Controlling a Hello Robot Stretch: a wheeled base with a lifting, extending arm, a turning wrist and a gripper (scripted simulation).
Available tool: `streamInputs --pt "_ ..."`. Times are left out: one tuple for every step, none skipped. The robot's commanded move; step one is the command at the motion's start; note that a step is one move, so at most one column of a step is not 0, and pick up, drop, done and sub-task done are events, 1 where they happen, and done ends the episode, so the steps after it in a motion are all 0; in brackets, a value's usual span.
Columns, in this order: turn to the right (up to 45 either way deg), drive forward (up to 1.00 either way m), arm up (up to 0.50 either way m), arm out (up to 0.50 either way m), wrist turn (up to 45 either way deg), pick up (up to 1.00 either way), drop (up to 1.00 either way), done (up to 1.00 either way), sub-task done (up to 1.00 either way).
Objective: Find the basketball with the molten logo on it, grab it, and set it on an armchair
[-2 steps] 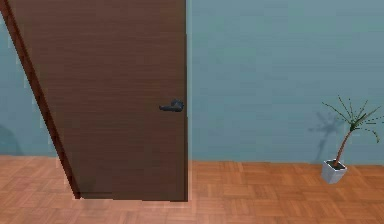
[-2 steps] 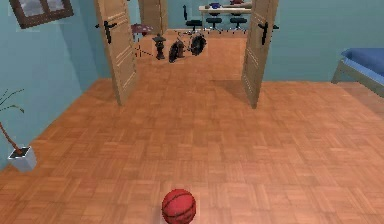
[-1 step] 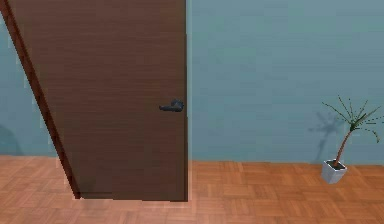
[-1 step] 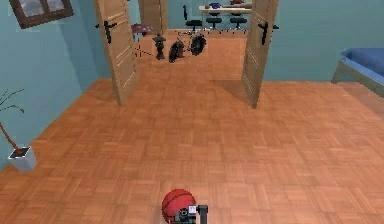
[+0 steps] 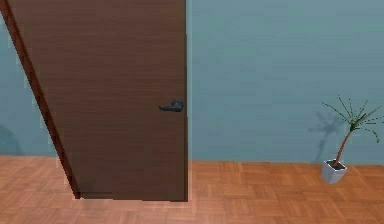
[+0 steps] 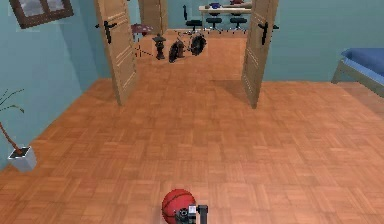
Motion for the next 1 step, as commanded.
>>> streamInputs --pt "0.0 0.0 0.0 0.0 45.0 0.0 0.0 0.0 0.0"
